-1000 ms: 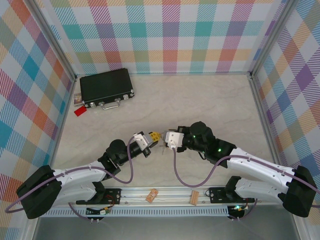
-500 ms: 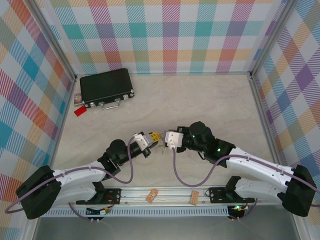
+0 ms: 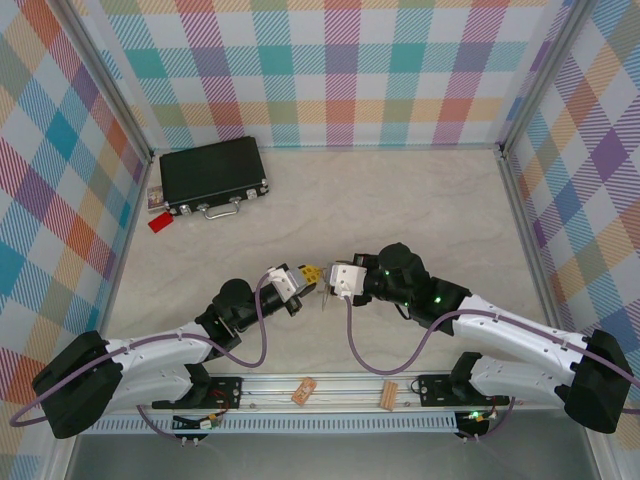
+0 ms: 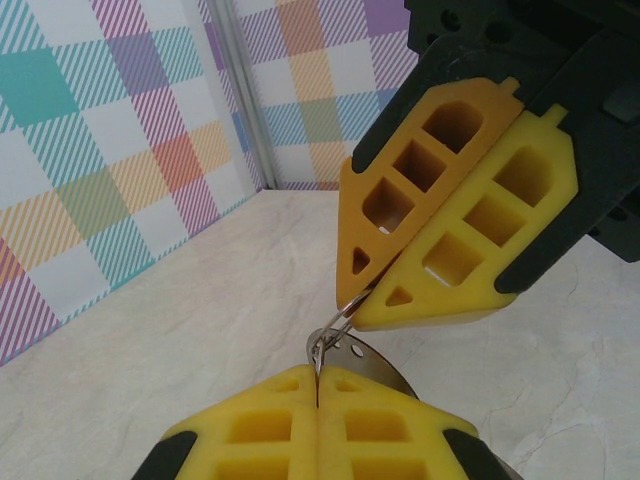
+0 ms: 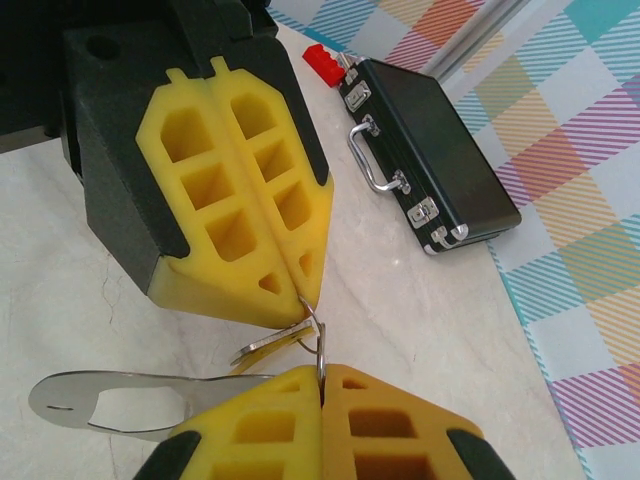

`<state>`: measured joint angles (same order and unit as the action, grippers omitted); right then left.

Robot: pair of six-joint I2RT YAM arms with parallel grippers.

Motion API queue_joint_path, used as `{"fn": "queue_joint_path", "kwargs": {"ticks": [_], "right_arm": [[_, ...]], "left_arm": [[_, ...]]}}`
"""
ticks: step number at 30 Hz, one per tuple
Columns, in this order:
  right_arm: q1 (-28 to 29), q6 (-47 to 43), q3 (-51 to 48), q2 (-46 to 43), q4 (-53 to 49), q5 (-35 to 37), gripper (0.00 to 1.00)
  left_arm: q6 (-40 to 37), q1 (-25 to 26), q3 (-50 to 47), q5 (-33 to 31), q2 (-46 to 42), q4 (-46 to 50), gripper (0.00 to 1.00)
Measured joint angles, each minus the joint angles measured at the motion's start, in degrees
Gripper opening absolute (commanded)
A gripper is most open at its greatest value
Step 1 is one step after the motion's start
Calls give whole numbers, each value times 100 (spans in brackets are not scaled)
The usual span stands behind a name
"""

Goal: Put the keys on the keyring

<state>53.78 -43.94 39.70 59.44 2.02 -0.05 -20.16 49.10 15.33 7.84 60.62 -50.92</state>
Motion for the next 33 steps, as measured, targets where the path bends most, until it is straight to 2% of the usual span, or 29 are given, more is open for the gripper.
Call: {"fn": "queue_joint_path", "kwargs": {"ticks": [33], "right_arm": [[31, 348, 0, 74, -20, 240, 0]], "left_arm": [[-2, 66, 24, 81, 236, 136, 0]]}}
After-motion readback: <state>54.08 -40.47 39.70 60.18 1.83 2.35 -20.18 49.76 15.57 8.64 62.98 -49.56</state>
